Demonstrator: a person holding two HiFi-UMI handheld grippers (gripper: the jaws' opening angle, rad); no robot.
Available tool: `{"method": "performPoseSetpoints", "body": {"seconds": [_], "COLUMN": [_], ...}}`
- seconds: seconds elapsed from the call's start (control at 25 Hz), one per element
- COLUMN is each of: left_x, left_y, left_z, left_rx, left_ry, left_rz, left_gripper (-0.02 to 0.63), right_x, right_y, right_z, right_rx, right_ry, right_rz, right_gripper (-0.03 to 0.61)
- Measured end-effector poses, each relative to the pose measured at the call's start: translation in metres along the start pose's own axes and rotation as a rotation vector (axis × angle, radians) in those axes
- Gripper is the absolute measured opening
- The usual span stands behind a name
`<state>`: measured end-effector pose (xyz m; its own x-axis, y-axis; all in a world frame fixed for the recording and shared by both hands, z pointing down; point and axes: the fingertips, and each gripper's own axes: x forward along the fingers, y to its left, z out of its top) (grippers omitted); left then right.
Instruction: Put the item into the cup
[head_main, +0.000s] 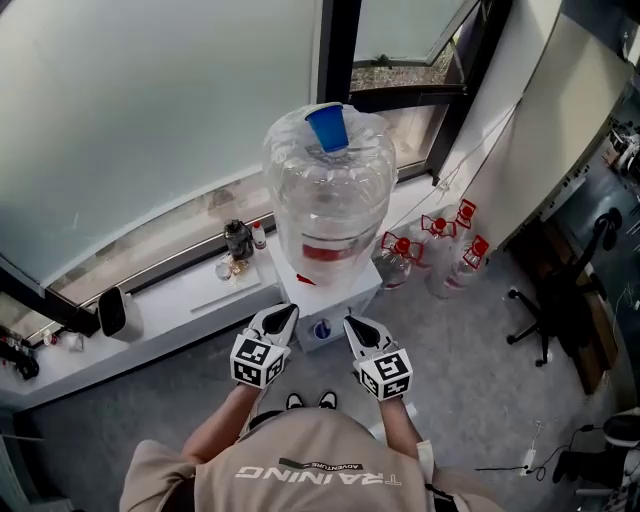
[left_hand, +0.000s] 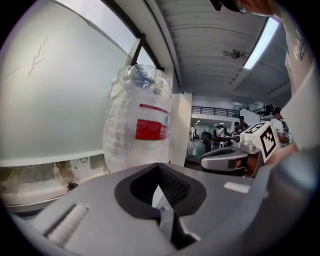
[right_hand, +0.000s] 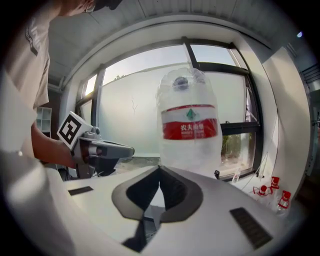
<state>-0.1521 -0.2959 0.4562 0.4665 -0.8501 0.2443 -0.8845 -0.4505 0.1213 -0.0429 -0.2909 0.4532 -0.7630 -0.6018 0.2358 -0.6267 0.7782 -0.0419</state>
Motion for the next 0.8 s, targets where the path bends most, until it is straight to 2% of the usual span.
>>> {"method": "performPoseSetpoints", "body": {"seconds": [0.2, 0.4, 0.56, 0.8], "left_x": [0.001, -0.004, -0.009, -0.014], "left_y": [0.0, -0.003, 0.004, 0.007], "left_z": [0.03, 0.038, 0.052, 0.07], "left_rx": [0.032, 0.06, 0.042, 0.071], "left_ry": [-0.056, -0.071, -0.107, -0.133], "left_rz": [-0.013, -0.007, 0.029, 0.044], "left_gripper": [0.008, 0.008, 0.008, 0.008], "right_x": [-0.001, -0.005, -0.008, -0.007], "right_y": [0.003, -0.002, -0.008, -0.01], "right_z": [0.033, 0.059, 0.086, 0.084], "right_rx": [-0.057, -0.071, -0.085, -0.092], "right_ry": [-0.069, -0.074, -0.118, -0.12], "right_rz": [0.019, -0.015, -0.044, -0.052], "right_gripper": [0.011, 0.011, 0.011, 0.011]}}
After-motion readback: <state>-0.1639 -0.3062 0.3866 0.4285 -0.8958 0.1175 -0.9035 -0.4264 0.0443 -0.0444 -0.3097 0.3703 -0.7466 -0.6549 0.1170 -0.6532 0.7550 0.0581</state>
